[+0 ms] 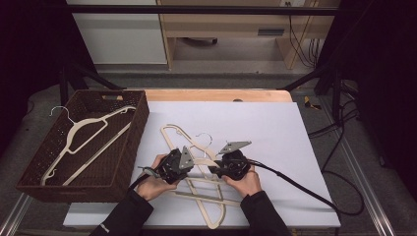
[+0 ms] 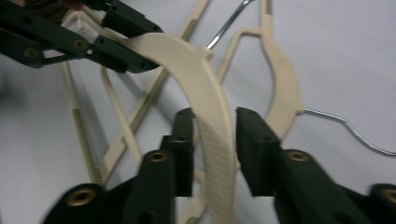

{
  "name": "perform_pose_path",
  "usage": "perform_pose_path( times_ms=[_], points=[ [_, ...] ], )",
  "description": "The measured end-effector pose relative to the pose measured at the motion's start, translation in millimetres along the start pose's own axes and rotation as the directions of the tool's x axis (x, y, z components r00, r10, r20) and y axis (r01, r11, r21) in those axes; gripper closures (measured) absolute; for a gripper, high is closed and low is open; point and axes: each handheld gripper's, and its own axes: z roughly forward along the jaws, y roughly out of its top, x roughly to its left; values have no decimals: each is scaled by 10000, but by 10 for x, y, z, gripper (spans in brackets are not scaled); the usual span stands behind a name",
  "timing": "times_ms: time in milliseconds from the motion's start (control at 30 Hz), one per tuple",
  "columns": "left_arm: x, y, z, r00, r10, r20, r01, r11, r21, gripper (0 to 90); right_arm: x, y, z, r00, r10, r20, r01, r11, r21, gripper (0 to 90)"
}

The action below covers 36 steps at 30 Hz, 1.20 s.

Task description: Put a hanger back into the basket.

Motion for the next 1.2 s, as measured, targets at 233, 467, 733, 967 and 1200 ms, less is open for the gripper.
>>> perform_pose_path(
  times_ms=[233, 467, 733, 967, 1200],
  points=[
    [89, -6, -192, 9968, -92, 791, 136, 9984, -556, 690, 22, 33, -169, 9916, -844, -977, 837, 9964, -109, 786],
    [146, 60, -368, 9974, 171, 699, -94, 9939, -1100, 566, 85, 91, -385, 9729, -1017, -2076, 871, 9931, -785, 866],
    [117, 252, -474, 9920, 760, 1006, -634, 9904, -1228, 568, 164, 138, -539, 9577, -1580, -2403, 1311, 9835, -1243, 868],
    [115, 264, -496, 9844, 734, 1599, -536, 9908, -1245, 701, 179, 157, -586, 9526, -1932, -2350, 1661, 9774, -1304, 864],
    [46, 263, -581, 9825, 563, 1776, -331, 9908, -1315, 793, 165, 167, -602, 9713, -2101, -1111, 1891, 9663, -1747, 703]
  ],
)
